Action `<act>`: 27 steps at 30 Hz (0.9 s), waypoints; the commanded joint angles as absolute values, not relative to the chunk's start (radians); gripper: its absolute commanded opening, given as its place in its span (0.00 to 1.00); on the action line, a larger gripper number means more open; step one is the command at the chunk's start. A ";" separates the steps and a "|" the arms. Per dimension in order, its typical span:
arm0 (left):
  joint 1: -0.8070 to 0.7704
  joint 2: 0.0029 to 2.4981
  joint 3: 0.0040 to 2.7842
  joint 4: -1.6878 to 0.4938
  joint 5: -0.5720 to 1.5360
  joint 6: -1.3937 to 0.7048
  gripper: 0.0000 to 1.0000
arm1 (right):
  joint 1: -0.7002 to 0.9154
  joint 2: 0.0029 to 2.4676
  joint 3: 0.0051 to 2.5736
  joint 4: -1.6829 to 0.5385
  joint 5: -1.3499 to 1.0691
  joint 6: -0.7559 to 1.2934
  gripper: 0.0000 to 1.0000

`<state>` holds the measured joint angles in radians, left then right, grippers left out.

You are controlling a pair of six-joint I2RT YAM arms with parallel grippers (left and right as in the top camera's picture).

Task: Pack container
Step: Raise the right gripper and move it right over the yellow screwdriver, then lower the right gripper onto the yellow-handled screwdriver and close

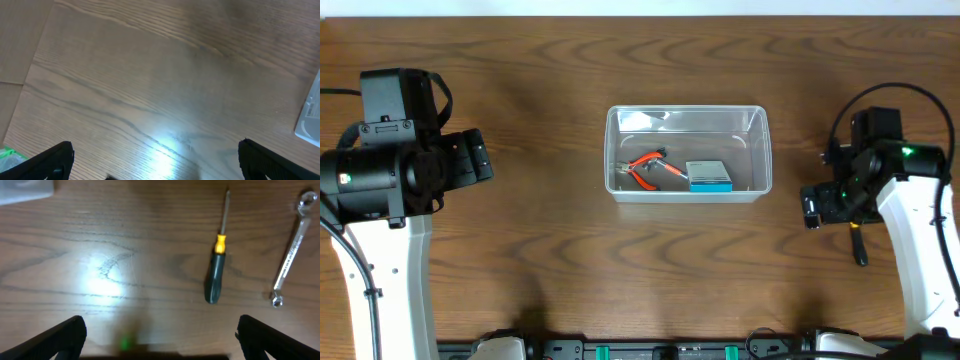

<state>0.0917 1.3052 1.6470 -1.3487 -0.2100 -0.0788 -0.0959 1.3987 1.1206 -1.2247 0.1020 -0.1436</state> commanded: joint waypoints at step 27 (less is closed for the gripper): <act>0.097 1.306 1.652 -1.351 -0.218 -0.088 0.98 | -0.310 1.610 1.084 -1.019 0.218 -0.390 0.99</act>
<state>0.0917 1.3056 1.6470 -1.3495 -0.2100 -0.0788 -0.3027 1.6093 1.0889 -1.0138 0.1783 -0.3786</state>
